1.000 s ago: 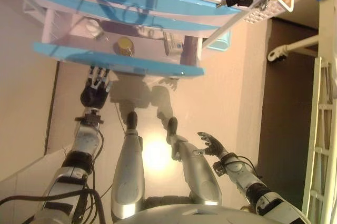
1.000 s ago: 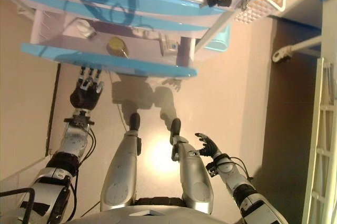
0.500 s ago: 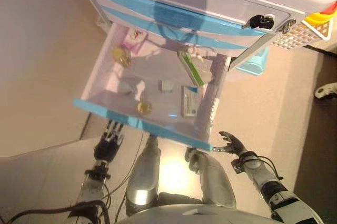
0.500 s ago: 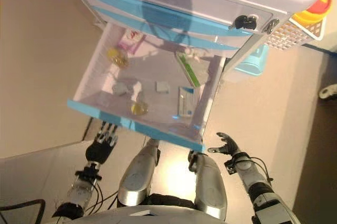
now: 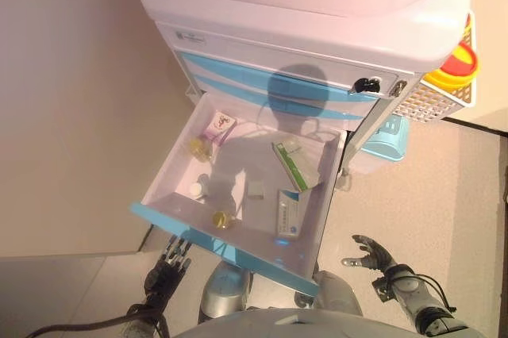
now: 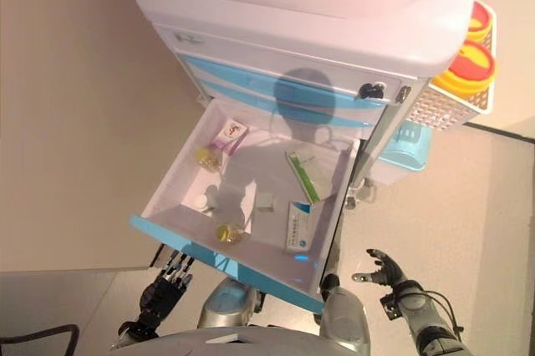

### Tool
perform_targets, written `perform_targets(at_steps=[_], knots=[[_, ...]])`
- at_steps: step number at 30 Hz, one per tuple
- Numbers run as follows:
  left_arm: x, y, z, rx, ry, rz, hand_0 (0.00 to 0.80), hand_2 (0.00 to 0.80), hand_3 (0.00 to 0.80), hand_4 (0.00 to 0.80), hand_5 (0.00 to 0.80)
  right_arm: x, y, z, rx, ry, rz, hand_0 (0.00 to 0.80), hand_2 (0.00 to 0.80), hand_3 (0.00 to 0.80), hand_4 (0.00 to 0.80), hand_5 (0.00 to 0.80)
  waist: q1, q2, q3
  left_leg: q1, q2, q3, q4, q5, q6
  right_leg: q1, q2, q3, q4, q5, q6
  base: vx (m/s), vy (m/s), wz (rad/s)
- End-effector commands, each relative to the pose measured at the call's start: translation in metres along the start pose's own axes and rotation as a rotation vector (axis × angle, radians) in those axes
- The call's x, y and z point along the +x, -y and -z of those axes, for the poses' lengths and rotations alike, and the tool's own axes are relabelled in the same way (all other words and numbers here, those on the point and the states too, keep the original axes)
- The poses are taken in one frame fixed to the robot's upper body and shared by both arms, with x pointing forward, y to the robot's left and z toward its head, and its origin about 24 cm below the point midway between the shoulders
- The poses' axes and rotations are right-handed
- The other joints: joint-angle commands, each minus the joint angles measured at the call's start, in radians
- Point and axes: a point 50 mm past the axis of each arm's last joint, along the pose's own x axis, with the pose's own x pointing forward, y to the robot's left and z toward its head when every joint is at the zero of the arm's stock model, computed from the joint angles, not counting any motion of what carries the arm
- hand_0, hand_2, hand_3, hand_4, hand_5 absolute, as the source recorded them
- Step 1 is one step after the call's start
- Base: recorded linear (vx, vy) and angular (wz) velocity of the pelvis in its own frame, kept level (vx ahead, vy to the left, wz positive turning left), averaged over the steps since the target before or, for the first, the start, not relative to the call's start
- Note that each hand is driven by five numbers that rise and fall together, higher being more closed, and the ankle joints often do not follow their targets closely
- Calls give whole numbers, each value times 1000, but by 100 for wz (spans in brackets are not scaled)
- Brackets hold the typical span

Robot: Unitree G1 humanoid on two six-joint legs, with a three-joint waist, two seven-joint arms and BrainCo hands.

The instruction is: Open the drawer and pick up the medicine

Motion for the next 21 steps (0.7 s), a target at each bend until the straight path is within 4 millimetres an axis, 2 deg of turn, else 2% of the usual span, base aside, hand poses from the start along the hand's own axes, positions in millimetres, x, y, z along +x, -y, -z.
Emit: perform_targets(at_steps=[1, 7, 12, 17, 21], knots=[[-27, -28, -18, 230, -57, -142, 0, 0, 0, 0, 0, -4, -5, 6, -25, 16, 7, 0, 0, 0, 0, 0, 5, -47, -6, -20, -73, 48, 97, -71, 36, 47, -15, 70, -107, 116, 31, 54, 7, 0], [-28, -39, -20, 581, -184, -351, 0, 0, 0, 0, 0, -5, -2, 10, -19, -8, 70, 0, 0, 0, 0, 0, -16, -57, -12, -11, -80, 55, 93, -81, 51, 45, -13, 79, -124, 129, 38, 7, 0, 0], [-19, -38, -20, 992, -336, -401, 0, 0, 0, 0, 0, -4, 4, 7, 24, -8, 148, 0, 0, 0, 0, 0, -33, -72, -12, -12, -84, 71, 86, -87, 62, 37, -11, 92, -147, 148, 50, -22, -23, -1], [-15, -39, -16, 1038, -443, -412, 0, 0, 0, 0, 0, -2, 15, -6, 67, 43, 280, 0, 0, 0, 0, 0, -59, -97, -21, -7, -82, 96, 70, -98, 81, 30, -6, 122, -175, 170, 67, -46, -49, -15], [-17, -40, -7, 1076, -499, -426, 0, 0, 0, 0, 0, -3, 23, -40, 88, 192, 375, 0, 0, 0, 0, 0, -89, -129, -36, 3, -76, 129, 53, -109, 93, 24, 3, 156, -207, 198, 82, -28, -68, -23]])
